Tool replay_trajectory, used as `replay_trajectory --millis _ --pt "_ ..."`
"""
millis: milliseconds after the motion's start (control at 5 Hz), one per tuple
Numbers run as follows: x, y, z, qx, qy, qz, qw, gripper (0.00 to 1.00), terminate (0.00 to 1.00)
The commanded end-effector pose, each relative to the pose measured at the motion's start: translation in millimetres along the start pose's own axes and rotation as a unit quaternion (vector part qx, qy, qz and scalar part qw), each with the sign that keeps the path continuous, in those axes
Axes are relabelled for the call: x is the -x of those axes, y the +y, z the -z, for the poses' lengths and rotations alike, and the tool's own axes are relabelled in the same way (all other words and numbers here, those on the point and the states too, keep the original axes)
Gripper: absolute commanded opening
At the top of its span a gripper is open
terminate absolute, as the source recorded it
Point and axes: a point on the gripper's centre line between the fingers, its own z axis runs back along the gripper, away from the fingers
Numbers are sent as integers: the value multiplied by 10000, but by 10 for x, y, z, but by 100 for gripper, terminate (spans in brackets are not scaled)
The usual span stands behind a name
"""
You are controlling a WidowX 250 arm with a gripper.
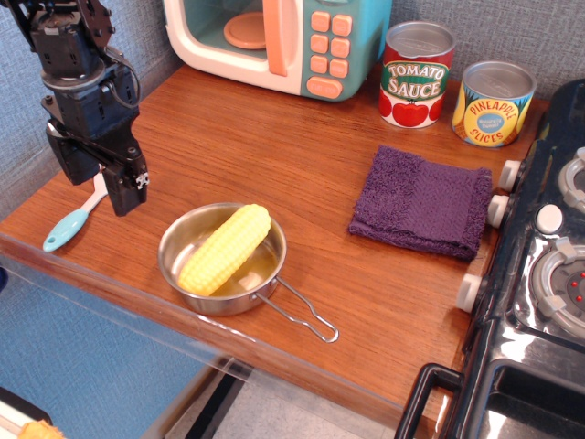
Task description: Slide the purple towel and place it in between the spatula and the microwave.
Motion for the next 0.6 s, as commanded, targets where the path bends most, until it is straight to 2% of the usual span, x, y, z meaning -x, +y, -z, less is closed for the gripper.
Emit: replay_trajectory --millis 0,200,400 --pt "0 0 0 0 0 0 10000 100 0" --pt "-111 -77 -3 -49 -3 45 10000 100 0" --pt "-350 -245 -98 -32 -254 294 9992 100 0"
